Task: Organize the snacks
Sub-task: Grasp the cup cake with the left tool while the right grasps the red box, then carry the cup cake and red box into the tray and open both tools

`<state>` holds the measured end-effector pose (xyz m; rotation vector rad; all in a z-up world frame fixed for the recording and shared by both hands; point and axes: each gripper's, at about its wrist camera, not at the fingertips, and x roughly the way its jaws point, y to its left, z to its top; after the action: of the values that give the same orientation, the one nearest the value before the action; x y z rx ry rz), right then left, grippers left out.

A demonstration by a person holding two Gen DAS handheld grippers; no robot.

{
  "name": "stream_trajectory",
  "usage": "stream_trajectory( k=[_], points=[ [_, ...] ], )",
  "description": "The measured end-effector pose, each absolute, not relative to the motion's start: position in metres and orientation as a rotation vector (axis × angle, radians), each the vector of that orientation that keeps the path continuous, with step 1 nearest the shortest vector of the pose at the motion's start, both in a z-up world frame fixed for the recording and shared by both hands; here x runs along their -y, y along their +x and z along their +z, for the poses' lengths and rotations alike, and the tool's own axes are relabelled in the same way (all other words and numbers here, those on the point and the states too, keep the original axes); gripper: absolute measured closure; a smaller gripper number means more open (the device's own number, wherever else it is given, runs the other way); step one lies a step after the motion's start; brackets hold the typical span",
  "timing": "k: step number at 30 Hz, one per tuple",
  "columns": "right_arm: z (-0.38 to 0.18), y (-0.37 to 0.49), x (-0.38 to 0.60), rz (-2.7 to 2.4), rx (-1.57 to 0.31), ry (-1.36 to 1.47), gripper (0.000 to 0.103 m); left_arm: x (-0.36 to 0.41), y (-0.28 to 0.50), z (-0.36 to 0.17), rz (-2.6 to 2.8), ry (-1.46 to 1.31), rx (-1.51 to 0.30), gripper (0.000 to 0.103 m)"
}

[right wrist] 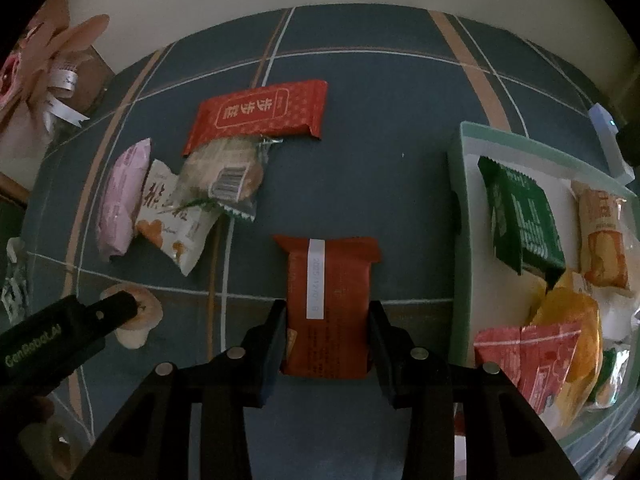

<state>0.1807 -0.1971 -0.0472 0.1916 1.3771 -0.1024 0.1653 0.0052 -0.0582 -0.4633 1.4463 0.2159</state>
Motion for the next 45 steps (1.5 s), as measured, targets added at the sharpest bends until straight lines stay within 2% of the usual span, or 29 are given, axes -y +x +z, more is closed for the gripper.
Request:
stream_trajectory(
  k=[6, 7, 8, 10, 21, 31, 45],
  points=[
    [-0.045, 0.173, 0.202, -0.102, -1.387, 0.204, 0.061, -0.001, 0.150, -0.068, 0.197, -0.491, -1.453, 0.035],
    [-0.045, 0.172, 0.202, -0.102, -1.389, 0.206, 0.061, -0.001, 0.148, -0.068, 0.191, -0.485, -1.448, 0.040],
    [-0.045, 0.172, 0.202, -0.101, -1.391, 0.209, 0.061, 0.003, 0.149, -0.069, 0.183, -0.486, -1.444, 0.051],
    [-0.044, 0.169, 0.205, -0.101, -1.393, 0.215, 0.061, 0.006, 0.149, -0.068, 0.163, -0.497, -1.438, 0.064],
    [-0.019, 0.156, 0.224, -0.092, -1.352, 0.235, 0.061, 0.027, 0.145, -0.044, 0.177, -0.454, -1.369, 0.065],
    [0.027, 0.148, 0.249, -0.112, -1.265, 0.257, 0.061, 0.040, 0.142, 0.011, 0.113, -0.415, -1.280, 0.065],
    [0.067, 0.111, 0.320, -0.238, -1.173, 0.296, 0.061, 0.134, 0.123, 0.052, -0.093, -0.272, -1.199, 0.064]
  ],
)
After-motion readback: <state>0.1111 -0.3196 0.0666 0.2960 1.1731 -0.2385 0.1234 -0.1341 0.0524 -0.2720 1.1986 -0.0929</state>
